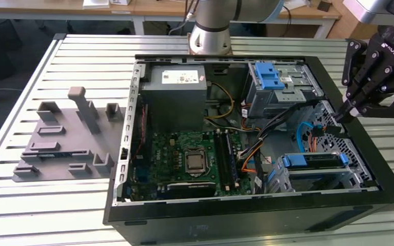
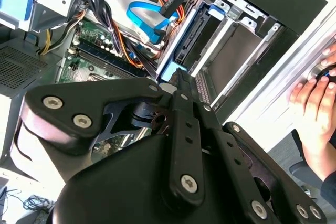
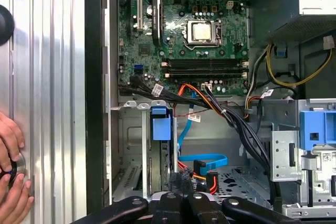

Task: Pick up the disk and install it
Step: 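Insert the first disk wire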

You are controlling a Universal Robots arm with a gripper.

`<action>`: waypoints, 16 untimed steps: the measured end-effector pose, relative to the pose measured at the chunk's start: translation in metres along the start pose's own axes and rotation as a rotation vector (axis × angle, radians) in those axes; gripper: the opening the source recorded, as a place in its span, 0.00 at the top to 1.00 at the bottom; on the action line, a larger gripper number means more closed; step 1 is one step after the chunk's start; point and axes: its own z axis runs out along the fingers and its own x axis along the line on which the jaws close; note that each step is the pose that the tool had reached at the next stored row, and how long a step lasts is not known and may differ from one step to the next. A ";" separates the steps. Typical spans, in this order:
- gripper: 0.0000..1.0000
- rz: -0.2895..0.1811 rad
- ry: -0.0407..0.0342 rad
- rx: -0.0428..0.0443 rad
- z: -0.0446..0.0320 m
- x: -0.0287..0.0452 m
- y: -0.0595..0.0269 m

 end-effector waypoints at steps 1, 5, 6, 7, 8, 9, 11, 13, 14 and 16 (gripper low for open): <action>0.89 0.000 0.0001 0.0000 0.0000 -0.0003 -0.0002; 0.89 0.000 0.0000 0.0000 0.0003 -0.0019 -0.0010; 0.89 0.000 0.0001 0.0000 0.0003 -0.0023 -0.0013; 0.89 0.000 0.0005 0.0000 0.0004 -0.0028 -0.0016; 0.89 0.000 0.0031 0.0001 0.0006 -0.0035 -0.0018; 0.89 0.000 0.0105 0.0003 0.0006 -0.0043 -0.0019; 0.89 0.001 0.0377 0.0012 0.0008 -0.0061 -0.0023; 0.89 0.004 0.0606 0.0019 0.0009 -0.0073 -0.0027; 0.89 0.006 0.0646 0.0021 0.0010 -0.0080 -0.0030; 0.89 0.022 0.0643 0.0020 0.0017 -0.0085 -0.0035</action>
